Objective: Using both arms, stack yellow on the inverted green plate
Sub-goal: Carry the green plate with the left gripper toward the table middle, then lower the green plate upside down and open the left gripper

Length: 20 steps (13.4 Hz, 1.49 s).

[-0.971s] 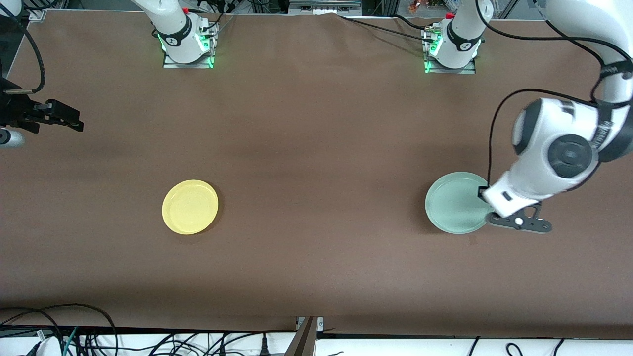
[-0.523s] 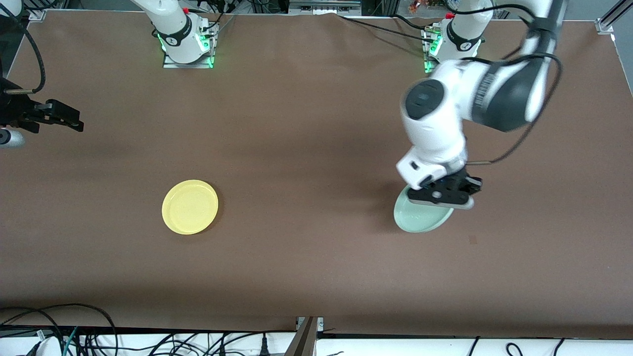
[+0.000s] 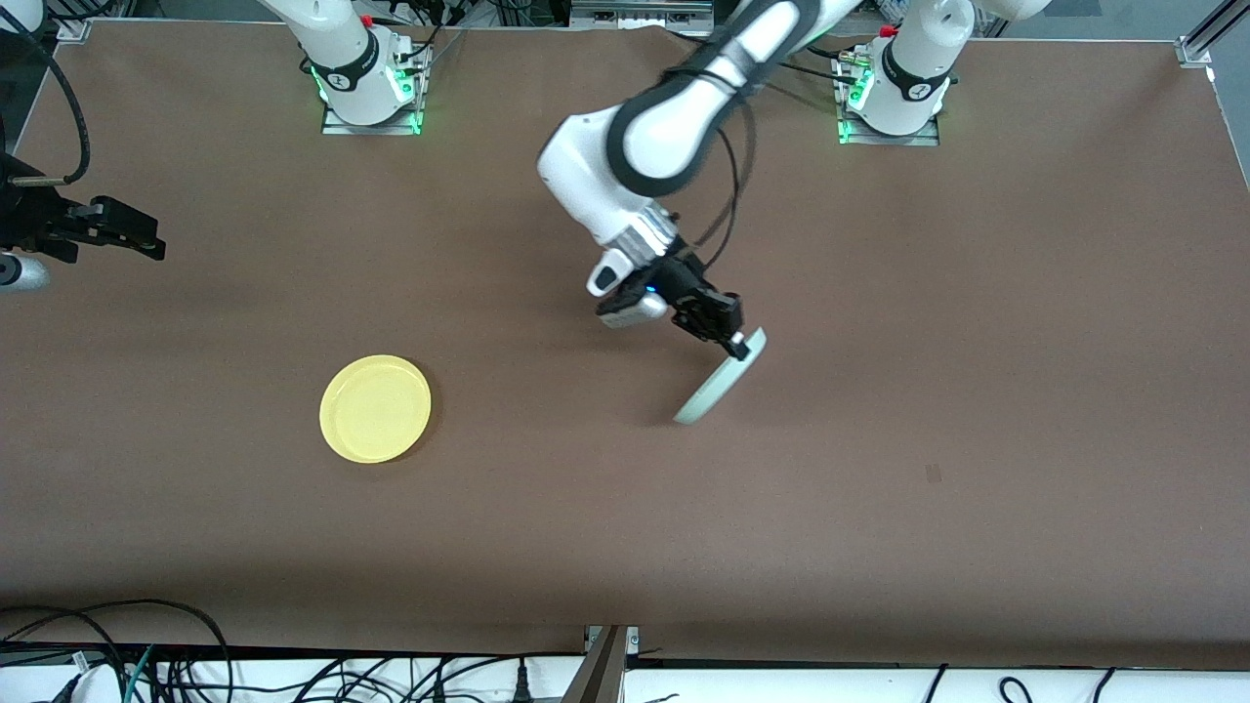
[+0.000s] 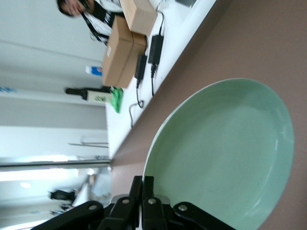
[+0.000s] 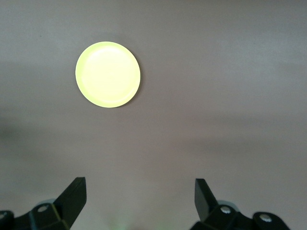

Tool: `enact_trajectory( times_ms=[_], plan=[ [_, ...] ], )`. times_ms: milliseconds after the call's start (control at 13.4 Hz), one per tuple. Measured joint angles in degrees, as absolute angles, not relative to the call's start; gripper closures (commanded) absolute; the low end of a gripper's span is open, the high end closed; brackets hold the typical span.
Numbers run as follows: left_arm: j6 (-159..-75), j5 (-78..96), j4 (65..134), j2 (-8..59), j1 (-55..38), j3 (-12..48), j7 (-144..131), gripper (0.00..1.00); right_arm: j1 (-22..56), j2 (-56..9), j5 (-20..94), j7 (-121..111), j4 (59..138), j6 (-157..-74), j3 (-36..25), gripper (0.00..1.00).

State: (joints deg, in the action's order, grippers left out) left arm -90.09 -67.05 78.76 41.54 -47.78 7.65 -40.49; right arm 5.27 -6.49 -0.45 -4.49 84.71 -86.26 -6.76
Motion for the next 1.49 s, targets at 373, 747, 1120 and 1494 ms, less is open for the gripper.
enact_trajectory(
  times_ms=[373, 747, 1120, 1494],
  plan=[
    [-86.29, -71.00, 74.49, 49.74, -58.37, -0.21, -40.85, 1.00, 5.27, -6.49, -0.45, -4.49, 84.72, -86.27, -6.76, 0.00],
    [-86.30, -71.99, 73.59, 54.20, -58.36, -0.89, -43.21, 1.00, 5.27, -6.49, -0.45, -4.48, 84.71, -86.27, -6.81, 0.00],
    [-85.87, -72.28, 73.18, 55.30, -59.48, -0.90, -45.60, 1.00, 5.26, -6.49, -0.45, -4.48, 84.71, -86.29, -6.84, 0.00],
    [-84.61, -72.65, 73.16, 56.74, -62.33, -0.76, -49.31, 0.00, 5.25, -6.49, -0.45, -4.48, 84.71, -86.36, -6.85, 0.00]
  ],
)
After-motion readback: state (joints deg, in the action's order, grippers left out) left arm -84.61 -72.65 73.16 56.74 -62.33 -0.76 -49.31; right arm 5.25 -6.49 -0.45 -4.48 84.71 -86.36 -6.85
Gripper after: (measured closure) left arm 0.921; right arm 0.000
